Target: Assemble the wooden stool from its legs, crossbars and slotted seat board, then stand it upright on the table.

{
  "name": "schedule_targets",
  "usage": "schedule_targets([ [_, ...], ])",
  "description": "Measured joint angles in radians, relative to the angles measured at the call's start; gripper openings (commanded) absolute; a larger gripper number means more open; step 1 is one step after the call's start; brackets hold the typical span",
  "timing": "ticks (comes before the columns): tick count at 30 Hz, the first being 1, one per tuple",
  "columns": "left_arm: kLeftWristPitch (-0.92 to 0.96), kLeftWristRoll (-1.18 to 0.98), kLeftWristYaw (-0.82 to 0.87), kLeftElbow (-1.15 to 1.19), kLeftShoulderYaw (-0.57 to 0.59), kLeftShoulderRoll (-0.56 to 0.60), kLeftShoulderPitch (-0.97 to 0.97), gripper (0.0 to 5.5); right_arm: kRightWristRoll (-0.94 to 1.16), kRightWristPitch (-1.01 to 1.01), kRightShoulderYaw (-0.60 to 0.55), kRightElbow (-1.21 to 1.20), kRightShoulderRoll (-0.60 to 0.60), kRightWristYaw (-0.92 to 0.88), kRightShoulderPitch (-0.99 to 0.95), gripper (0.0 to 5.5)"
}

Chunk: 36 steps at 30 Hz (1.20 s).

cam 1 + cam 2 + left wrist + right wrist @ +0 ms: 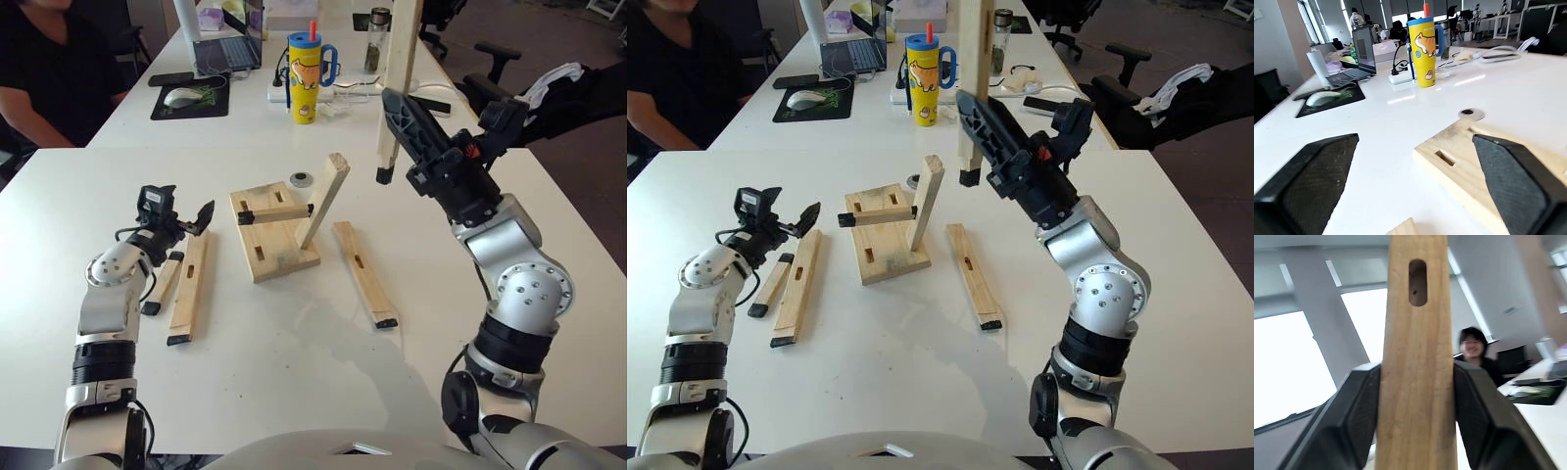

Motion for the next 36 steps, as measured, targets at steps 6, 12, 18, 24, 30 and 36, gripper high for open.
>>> schedule_targets([
  [6, 0.279, -0.308, -0.135, -0.042, 0.111, 0.066, -0.117, 4.14, -0.042, 0.038, 0.169, -0.005, -0.049, 0.061, 0.138, 2.06],
  [12, 0.614, -0.657, -0.199, -0.200, 0.185, 0.135, -0.137, 3.79, -0.079, 0.028, 0.238, 0.035, -0.079, 0.155, 0.209, 2.06],
  [18, 0.761, -0.834, -0.207, -0.319, 0.196, 0.161, -0.106, 3.79, -0.063, 0.029, 0.226, 0.104, -0.132, 0.256, 0.211, 2.06],
  [24, 0.787, -0.900, -0.165, -0.353, 0.171, 0.146, -0.083, 3.79, 0.009, 0.056, 0.192, 0.198, -0.163, 0.343, 0.155, 2.06],
  [30, 0.799, -0.961, -0.109, -0.337, 0.139, 0.102, -0.090, 3.79, -0.015, 0.067, 0.209, 0.273, -0.201, 0.448, 0.109, 2.06],
  [36, 0.835, -1.058, -0.082, -0.341, 0.097, 0.070, -0.090, 3.79, -0.076, 0.066, 0.244, 0.316, -0.216, 0.540, 0.083, 2.06],
])
